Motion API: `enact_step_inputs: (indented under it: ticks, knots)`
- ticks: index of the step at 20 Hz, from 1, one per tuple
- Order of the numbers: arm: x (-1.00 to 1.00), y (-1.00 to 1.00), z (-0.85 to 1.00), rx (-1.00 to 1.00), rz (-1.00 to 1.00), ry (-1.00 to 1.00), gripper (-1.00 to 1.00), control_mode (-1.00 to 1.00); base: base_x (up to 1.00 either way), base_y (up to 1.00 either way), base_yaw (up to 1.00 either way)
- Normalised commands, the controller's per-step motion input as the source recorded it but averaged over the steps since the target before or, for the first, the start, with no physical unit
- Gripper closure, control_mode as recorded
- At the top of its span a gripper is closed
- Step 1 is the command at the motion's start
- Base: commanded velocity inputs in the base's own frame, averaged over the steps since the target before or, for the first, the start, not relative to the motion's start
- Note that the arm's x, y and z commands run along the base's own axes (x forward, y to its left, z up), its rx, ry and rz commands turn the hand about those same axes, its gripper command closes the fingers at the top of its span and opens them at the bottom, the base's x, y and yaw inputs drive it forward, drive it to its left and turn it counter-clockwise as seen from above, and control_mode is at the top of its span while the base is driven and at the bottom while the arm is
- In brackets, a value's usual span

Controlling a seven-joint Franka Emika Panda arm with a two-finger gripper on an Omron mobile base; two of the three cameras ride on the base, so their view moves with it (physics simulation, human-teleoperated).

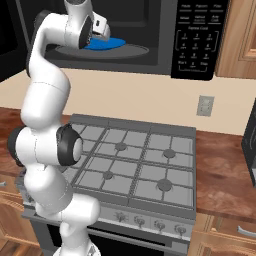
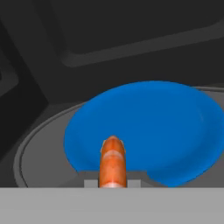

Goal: Transport the shrimp from the fridge to the microwave and turn on the microwave.

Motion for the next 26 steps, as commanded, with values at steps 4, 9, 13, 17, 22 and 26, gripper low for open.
enact_step_inputs:
  ticks: [4, 9, 13, 17, 22, 26]
  knots:
    - [0.38, -0.04, -0.08, 0.0, 0.0, 0.01, 1.0, -1.0, 0.0, 0.0, 0.0]
    - [0.39, -0.02, -0.01, 0.0, 0.01, 0.0, 1.0, -1.0, 0.0, 0.0, 0.0]
    - [0.26, -0.02, 0.0, 0.0, 0.04, 0.01, 1.0, -1.0, 0.0, 0.0, 0.0]
    - [0.23, 0.0, 0.0, -0.02, 0.05, 0.02, 1.0, -1.0, 0.0, 0.0, 0.0]
    - [0.2, 0.0, 0.0, -0.01, 0.07, 0.01, 1.0, -1.0, 0.0, 0.0, 0.0]
    - [0.08, 0.0, 0.0, -0.03, 0.08, 0.04, 1.0, -1.0, 0.0, 0.0, 0.0]
